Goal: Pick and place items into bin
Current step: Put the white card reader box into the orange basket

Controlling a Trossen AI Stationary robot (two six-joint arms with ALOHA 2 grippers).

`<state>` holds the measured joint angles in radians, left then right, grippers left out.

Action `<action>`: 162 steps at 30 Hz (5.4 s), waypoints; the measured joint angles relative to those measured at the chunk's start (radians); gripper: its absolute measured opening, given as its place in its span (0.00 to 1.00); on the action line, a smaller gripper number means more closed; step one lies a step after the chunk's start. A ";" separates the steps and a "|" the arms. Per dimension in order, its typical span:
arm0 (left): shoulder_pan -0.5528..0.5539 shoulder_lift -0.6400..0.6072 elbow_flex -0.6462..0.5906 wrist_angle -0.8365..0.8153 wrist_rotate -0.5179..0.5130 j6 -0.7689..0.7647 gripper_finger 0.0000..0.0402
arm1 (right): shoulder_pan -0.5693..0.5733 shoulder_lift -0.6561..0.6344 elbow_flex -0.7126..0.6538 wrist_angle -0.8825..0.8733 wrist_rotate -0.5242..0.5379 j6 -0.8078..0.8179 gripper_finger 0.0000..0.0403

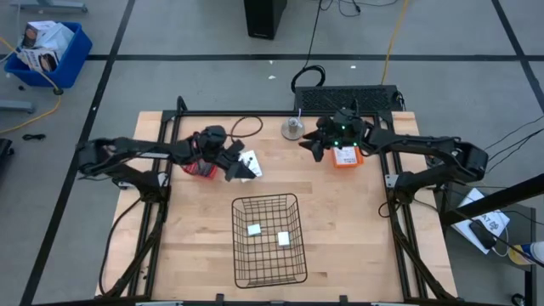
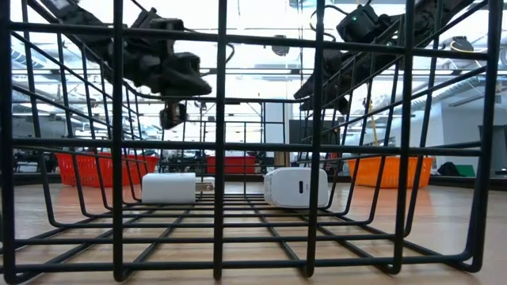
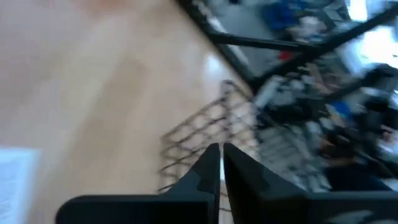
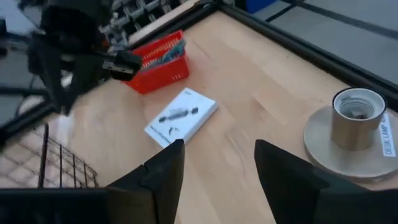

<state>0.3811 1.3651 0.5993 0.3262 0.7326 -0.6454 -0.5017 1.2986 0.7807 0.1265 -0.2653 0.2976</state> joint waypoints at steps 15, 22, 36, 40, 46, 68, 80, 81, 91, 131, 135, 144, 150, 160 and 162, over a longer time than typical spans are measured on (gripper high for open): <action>-0.028 -0.121 0.116 -0.754 -0.553 0.292 0.01 | -0.015 0.147 0.000 0.033 -0.228 0.163 0.46; -0.056 -0.045 0.115 -0.770 -0.706 0.389 0.01 | -0.020 0.191 0.001 0.147 -0.295 0.166 0.44; -0.055 0.148 0.115 -0.713 -0.714 0.476 0.01 | -0.042 0.212 0.002 0.082 -0.307 0.218 0.41; -0.040 0.177 0.115 -0.678 -0.738 0.489 0.02 | -0.042 0.243 0.009 0.079 -0.283 0.234 0.42; -0.022 0.214 0.115 -0.599 -0.678 0.520 0.01 | -0.041 0.354 0.046 0.085 -0.291 0.250 0.42; -0.024 0.249 0.115 -0.459 -0.645 0.541 0.03 | -0.040 0.500 0.140 0.099 -0.388 0.268 0.40; -0.111 0.244 0.116 -0.538 -0.754 0.701 0.03 | -0.040 0.500 0.139 0.102 -0.388 0.245 0.40; -0.125 0.244 0.120 -0.544 -0.767 0.715 0.04 | -0.040 0.500 0.139 0.102 -0.388 0.241 0.40; -0.177 0.244 0.202 -0.603 -0.861 0.827 0.02 | -0.040 0.500 0.139 0.102 -0.390 0.240 0.40; -0.097 0.170 0.208 -0.575 -0.739 0.863 0.02 | -0.013 0.557 0.138 0.124 -0.390 0.224 0.40; -0.086 0.169 0.209 -0.606 -0.735 0.860 0.01 | -0.013 0.580 0.138 0.158 -0.395 0.260 0.40; -0.071 0.261 0.209 -0.590 -0.729 0.856 0.01 | -0.011 0.583 0.138 0.161 -0.418 0.270 0.40; -0.054 0.308 0.211 -0.499 -0.653 0.871 0.01 | -0.011 0.583 0.138 0.161 -0.417 0.278 0.40; -0.054 0.336 0.210 -0.404 -0.620 0.888 0.01 | -0.012 0.583 0.138 0.192 -0.415 0.319 0.40; -0.054 0.336 0.210 -0.392 -0.618 0.888 0.01 | -0.014 0.584 0.138 0.183 -0.411 0.337 0.40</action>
<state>0.3267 1.7012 0.8089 -0.0662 0.1145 0.2428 -0.5156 1.8823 0.9188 0.3093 -0.6759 0.6347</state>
